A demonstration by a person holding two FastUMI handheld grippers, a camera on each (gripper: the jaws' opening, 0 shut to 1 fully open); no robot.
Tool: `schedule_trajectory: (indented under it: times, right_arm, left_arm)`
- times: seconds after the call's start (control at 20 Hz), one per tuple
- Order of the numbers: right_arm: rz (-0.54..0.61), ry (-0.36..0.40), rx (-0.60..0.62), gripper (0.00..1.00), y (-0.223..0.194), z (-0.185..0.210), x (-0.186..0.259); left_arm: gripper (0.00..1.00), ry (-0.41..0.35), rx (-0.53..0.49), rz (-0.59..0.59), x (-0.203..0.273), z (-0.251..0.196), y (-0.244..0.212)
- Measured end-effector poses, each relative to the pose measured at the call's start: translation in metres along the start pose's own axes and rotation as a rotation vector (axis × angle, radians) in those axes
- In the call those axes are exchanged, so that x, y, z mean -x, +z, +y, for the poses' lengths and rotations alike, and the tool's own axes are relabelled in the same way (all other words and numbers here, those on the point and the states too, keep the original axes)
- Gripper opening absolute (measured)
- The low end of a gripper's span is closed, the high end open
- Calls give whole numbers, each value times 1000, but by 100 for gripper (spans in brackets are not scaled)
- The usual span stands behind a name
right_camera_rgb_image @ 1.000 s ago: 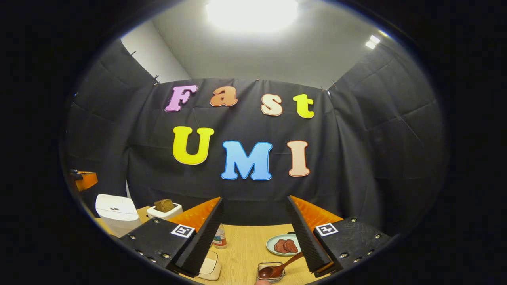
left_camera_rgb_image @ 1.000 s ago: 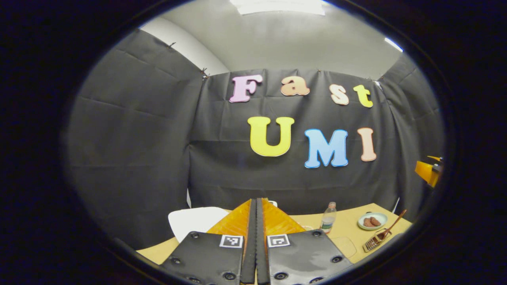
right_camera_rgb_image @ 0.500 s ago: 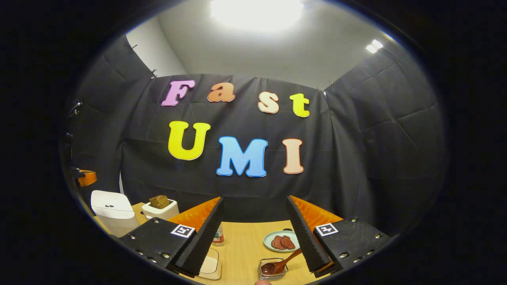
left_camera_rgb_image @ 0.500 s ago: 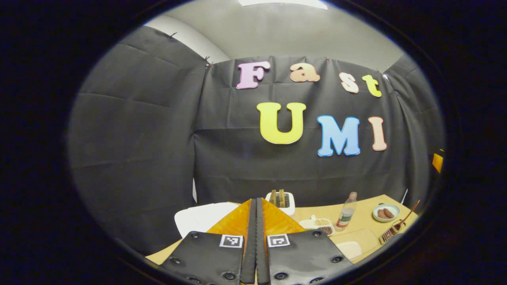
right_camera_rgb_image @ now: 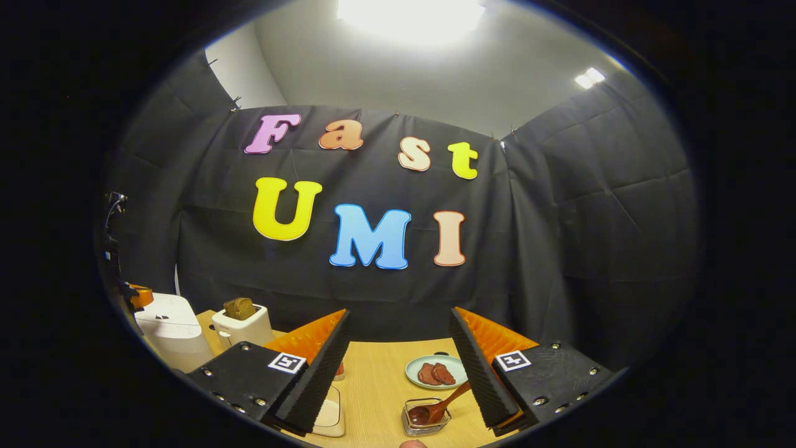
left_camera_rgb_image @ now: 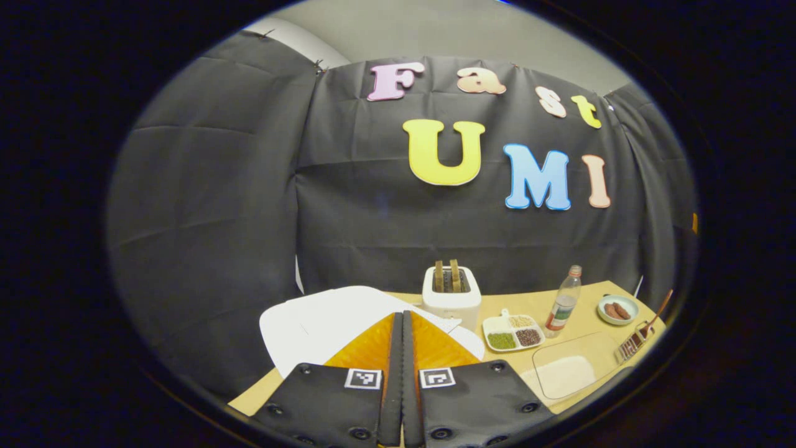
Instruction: Close the left gripper, press the button to open the rice cooker; take a wooden spoon from the chopstick holder with the right hand, scoop a spoonful of rice and pour it into the rice cooker, then put the wooden spoon back into the chopstick holder.
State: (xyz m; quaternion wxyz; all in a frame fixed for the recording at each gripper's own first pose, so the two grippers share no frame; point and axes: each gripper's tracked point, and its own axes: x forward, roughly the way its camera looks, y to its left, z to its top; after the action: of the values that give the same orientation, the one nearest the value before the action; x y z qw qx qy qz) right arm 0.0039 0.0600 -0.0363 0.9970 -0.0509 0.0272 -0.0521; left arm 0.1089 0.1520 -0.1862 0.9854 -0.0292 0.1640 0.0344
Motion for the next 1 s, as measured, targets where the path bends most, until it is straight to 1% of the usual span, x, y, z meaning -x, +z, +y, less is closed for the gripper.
schedule_trajectory:
  times: [0.15,0.3,0.35,0.4,0.45,0.55,0.6,0.65,0.8,1.0]
  right_arm:
    - [-1,-12,30,95,-1,4,5]
    - [4,-21,51,95,-3,4,10]
    - [8,-24,52,95,-4,6,12]
    - [12,-25,54,95,-5,7,12]
    - [16,-25,55,95,-5,8,12]
    - [21,-26,54,95,-6,10,13]
    - [18,-25,53,95,-4,11,14]
    - [16,-23,53,95,-4,12,15]
    - [17,-19,57,95,-6,12,17]
    - [37,-3,38,95,-12,13,13]
  left_arm:
    - [8,7,-5,37,-12,10,-20]
    - [8,-5,-3,54,-20,11,-31]
    - [11,-6,-4,63,-20,12,-37]
    - [8,-8,-2,75,-22,13,-41]
    - [8,-11,2,85,-22,14,-44]
    - [8,-18,4,87,-21,15,-46]
    - [11,-22,6,96,-20,16,-49]
    - [9,-25,9,84,-22,16,-47]
    - [9,-17,68,94,-29,17,-49]
    - [9,-22,49,90,-29,14,-47]
